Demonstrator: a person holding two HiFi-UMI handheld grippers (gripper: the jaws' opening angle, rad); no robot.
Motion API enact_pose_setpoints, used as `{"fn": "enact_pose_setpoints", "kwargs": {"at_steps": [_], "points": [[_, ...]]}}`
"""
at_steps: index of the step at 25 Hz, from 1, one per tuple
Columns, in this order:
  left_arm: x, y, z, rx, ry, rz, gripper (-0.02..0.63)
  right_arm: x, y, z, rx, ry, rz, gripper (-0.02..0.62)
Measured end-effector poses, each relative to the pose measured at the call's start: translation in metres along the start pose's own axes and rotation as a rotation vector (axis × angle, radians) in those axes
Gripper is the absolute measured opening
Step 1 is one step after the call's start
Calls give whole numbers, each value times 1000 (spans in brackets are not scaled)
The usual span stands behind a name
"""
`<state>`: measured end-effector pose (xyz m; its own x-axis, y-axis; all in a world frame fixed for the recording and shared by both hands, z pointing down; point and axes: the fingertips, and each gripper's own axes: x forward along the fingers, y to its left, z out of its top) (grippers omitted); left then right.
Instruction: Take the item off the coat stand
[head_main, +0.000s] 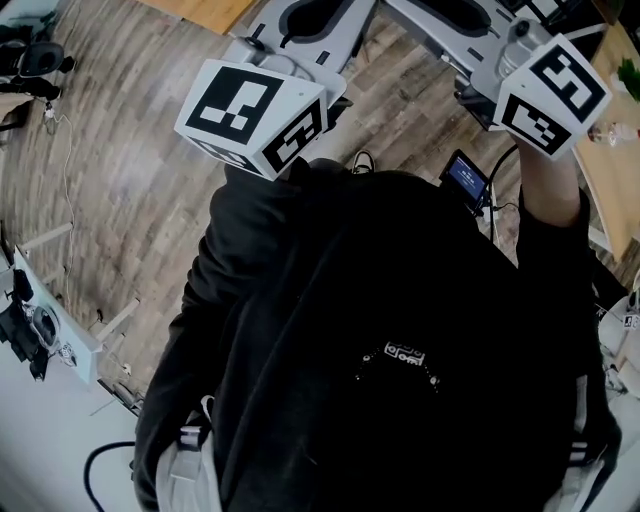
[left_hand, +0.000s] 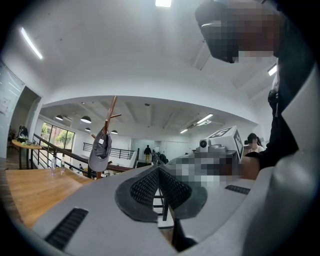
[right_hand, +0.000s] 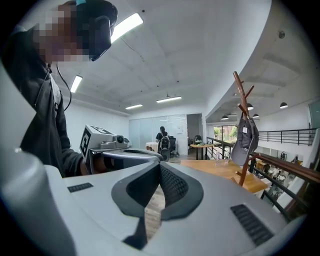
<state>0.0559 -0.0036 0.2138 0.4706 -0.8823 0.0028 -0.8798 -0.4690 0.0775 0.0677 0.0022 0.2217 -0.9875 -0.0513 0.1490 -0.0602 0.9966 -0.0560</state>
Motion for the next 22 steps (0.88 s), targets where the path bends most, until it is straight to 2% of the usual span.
{"fn": "enact_pose_setpoints", "kwargs": {"at_steps": [3, 9, 14, 22], "points": [[6, 2, 7, 12, 9, -13, 5, -1, -5, 7, -36, 14, -8, 17], [21, 9, 8, 31, 14, -28, 5, -1, -23, 8, -3, -16, -10, 17], [32, 24, 6, 25, 11, -24, 5, 9, -38, 7, -24, -3, -6, 17], [55, 85, 6, 17, -13, -56, 5, 55, -85, 13, -27, 24, -30, 17]]}}
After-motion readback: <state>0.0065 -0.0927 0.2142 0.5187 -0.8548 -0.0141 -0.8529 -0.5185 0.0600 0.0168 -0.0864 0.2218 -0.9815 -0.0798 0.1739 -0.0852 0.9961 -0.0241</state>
